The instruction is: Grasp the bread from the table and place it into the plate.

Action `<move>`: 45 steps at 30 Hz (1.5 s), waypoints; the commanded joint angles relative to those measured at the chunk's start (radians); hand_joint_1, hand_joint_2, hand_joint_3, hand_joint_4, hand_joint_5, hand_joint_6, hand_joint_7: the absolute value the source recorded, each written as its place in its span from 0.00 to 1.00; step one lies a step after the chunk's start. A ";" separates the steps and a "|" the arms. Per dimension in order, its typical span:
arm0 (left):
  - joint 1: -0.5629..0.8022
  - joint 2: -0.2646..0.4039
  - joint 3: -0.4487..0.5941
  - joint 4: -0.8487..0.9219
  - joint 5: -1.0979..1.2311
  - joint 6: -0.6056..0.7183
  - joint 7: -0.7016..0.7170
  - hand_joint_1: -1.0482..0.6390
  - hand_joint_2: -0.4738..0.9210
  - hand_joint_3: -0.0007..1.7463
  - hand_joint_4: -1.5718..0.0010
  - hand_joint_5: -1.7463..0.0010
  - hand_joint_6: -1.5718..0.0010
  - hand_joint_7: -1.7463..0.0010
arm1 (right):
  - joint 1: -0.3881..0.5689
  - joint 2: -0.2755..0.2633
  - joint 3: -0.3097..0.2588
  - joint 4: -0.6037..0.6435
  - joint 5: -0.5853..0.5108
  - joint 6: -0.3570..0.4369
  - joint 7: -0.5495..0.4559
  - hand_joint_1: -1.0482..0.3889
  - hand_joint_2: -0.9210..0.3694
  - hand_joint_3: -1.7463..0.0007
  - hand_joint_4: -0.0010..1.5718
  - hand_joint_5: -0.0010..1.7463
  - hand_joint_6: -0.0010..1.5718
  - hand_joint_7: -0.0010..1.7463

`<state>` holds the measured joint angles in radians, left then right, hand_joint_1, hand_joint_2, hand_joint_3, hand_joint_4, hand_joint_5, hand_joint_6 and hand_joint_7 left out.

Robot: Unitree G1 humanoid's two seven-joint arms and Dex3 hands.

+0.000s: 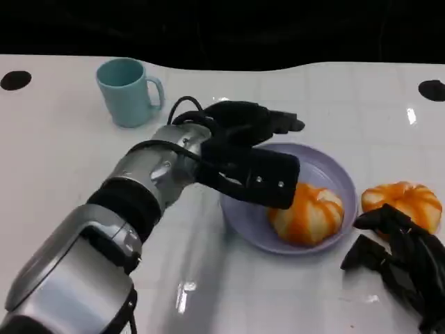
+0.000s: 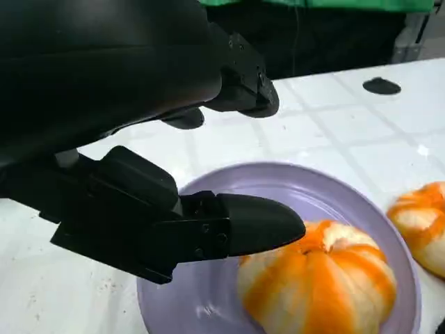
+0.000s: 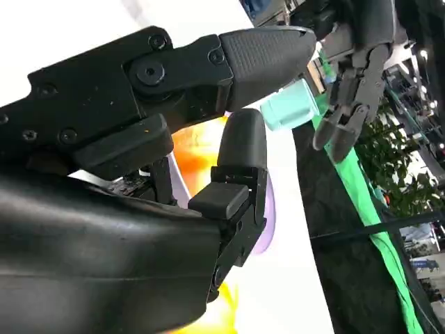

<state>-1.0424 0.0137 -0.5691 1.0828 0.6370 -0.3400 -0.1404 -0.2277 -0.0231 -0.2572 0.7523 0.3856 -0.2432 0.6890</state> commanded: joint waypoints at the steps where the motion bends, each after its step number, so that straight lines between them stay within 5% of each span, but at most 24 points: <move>1: 0.049 0.046 0.058 -0.059 -0.071 -0.051 -0.032 0.09 1.00 0.36 0.95 0.76 0.84 0.93 | 0.017 -0.009 -0.003 0.009 -0.002 0.000 -0.009 0.37 0.00 0.85 0.39 0.90 0.36 0.74; 13: 0.245 0.094 0.252 -0.249 -0.362 -0.114 -0.202 0.12 1.00 0.32 0.91 0.75 0.81 0.95 | 0.019 -0.005 -0.004 0.009 -0.002 -0.011 -0.016 0.37 0.00 0.87 0.38 0.91 0.36 0.74; 18: 0.485 0.021 0.464 -0.443 -0.759 -0.088 -0.329 0.22 1.00 0.18 0.69 0.62 0.62 0.89 | 0.014 -0.003 -0.007 0.006 0.009 0.024 -0.021 0.36 0.00 0.89 0.40 0.91 0.37 0.73; 23: 0.621 -0.003 0.548 -0.632 -0.994 0.109 -0.432 0.24 1.00 0.17 0.63 0.46 0.54 0.85 | 0.010 -0.005 -0.007 0.025 -0.003 -0.008 -0.021 0.35 0.00 0.89 0.42 0.88 0.40 0.70; 26: 0.685 -0.004 0.608 -0.717 -1.136 0.240 -0.484 0.25 1.00 0.18 0.60 0.32 0.50 0.76 | 0.013 -0.008 -0.001 0.030 -0.011 -0.023 -0.018 0.36 0.00 0.87 0.43 0.88 0.39 0.68; 33: 0.788 -0.004 0.687 -0.790 -1.323 0.467 -0.575 0.26 1.00 0.17 0.55 0.23 0.48 0.66 | 0.018 -0.002 0.002 0.024 -0.011 -0.032 -0.030 0.36 0.00 0.87 0.43 0.88 0.40 0.68; 36: 0.873 -0.015 0.710 -0.859 -1.400 0.596 -0.553 0.27 1.00 0.17 0.49 0.16 0.47 0.51 | 0.018 0.004 -0.003 0.015 0.002 -0.017 -0.033 0.35 0.00 0.89 0.43 0.88 0.41 0.69; 40: 0.952 -0.025 0.725 -0.930 -1.435 0.676 -0.532 0.28 1.00 0.19 0.52 0.01 0.57 0.22 | 0.023 0.001 -0.002 -0.003 0.009 0.010 -0.024 0.36 0.00 0.89 0.42 0.89 0.40 0.69; 45: 1.011 -0.039 0.741 -0.950 -1.440 0.708 -0.532 0.27 1.00 0.19 0.50 0.00 0.57 0.16 | 0.031 0.001 -0.001 -0.020 0.008 0.016 -0.019 0.36 0.00 0.88 0.41 0.89 0.39 0.69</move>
<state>-0.0701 -0.0216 0.1570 0.1504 -0.7897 0.3529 -0.6819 -0.2195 -0.0107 -0.2559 0.7453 0.3878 -0.2355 0.6663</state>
